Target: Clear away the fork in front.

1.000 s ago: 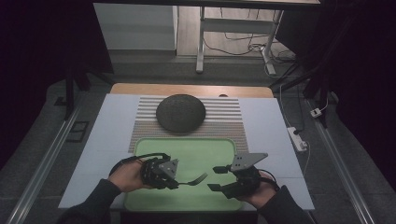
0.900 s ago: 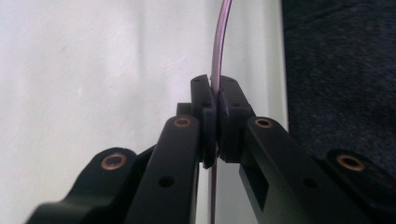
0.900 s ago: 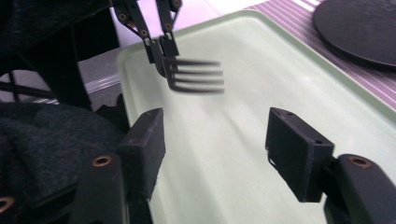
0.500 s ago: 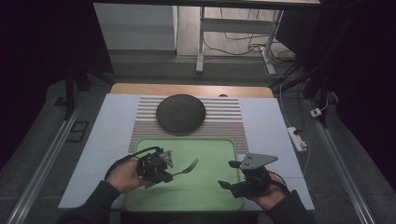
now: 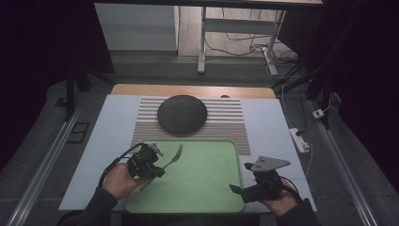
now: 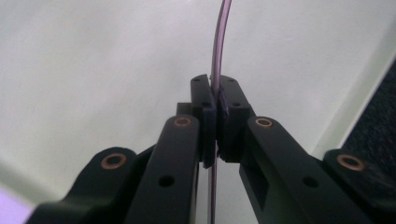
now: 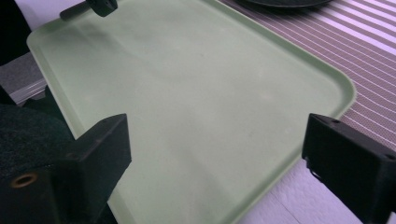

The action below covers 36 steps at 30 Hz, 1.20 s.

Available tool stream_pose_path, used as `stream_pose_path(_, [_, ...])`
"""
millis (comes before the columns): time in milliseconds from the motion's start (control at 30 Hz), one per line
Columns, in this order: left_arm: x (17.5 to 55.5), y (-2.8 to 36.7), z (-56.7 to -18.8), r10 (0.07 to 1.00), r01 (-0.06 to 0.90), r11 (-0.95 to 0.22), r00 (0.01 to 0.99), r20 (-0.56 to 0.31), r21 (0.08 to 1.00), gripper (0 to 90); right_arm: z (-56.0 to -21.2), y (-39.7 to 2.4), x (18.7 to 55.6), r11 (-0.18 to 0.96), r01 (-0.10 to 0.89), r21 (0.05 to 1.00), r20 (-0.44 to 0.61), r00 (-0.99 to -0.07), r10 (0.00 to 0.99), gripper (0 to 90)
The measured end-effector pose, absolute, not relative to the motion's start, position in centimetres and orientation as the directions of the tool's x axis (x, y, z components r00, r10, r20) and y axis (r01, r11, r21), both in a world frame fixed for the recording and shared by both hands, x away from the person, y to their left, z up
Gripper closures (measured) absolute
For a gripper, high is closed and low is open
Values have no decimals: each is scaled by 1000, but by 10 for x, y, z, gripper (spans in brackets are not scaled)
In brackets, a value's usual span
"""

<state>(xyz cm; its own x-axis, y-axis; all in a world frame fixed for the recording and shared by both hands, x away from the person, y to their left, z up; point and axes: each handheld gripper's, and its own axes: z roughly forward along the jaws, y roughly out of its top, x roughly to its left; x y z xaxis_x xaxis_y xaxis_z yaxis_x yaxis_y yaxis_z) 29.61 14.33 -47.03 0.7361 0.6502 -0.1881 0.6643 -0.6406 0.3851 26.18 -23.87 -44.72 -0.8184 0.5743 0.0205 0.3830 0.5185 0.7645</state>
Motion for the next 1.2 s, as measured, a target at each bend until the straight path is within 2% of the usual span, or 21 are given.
stream_pose_path(267, [293, 162, -479, 793, 821, -453, 549, -263, 349, 861, -446, -250, 256, 462, 409, 787, 52, -789, 612, 45])
stream_pose_path(567, [295, 175, -495, 879, 906, -323, 395, -269, 273, 859, -449, -256, 250, 464, 430, 775, 65, -784, 617, 45])
stream_pose_path(867, [300, 177, -506, 906, 929, -306, 352, -234, 210, 852, -451, -259, 248, 467, 444, 765, 77, -783, 618, 46])
stream_pose_path(1067, [300, 178, -506, 903, 927, -307, 355, -241, 215, 813, -451, -262, 246, 460, 455, 763, 88, -778, 623, 46])
stream_pose_path(1200, [299, 182, -499, 897, 915, -308, 370, -242, 260, 784, -452, -266, 245, 456, 460, 762, 87, -771, 631, 46])
